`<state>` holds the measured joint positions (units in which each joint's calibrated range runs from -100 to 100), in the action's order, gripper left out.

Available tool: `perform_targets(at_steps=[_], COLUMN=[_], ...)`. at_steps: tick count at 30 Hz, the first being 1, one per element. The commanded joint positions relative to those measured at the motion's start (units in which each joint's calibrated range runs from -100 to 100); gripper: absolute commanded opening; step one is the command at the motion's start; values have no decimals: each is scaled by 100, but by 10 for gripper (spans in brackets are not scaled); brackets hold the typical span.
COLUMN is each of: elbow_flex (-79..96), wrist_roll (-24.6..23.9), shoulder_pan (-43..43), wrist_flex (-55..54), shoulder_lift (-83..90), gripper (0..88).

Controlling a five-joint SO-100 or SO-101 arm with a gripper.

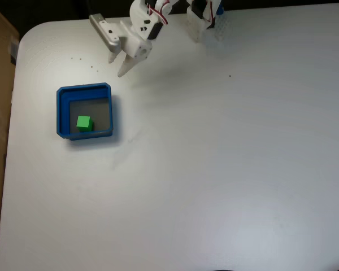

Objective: Pick up green cube and drop it in the blue box

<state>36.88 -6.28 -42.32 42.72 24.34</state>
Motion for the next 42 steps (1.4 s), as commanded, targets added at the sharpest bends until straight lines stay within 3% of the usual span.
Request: perform_targets(at_steps=[1, 16, 26, 42], elbow_flex=[738, 3050, 4613, 6303], wrist_roll=[24, 24, 29, 34], shoulder_pan=[77, 121, 222, 417], wrist_flex=[-584, -914, -2183, -2199], shoulder_lift=[804, 3203, 4473, 6755], gripper=[230, 230, 230, 230])
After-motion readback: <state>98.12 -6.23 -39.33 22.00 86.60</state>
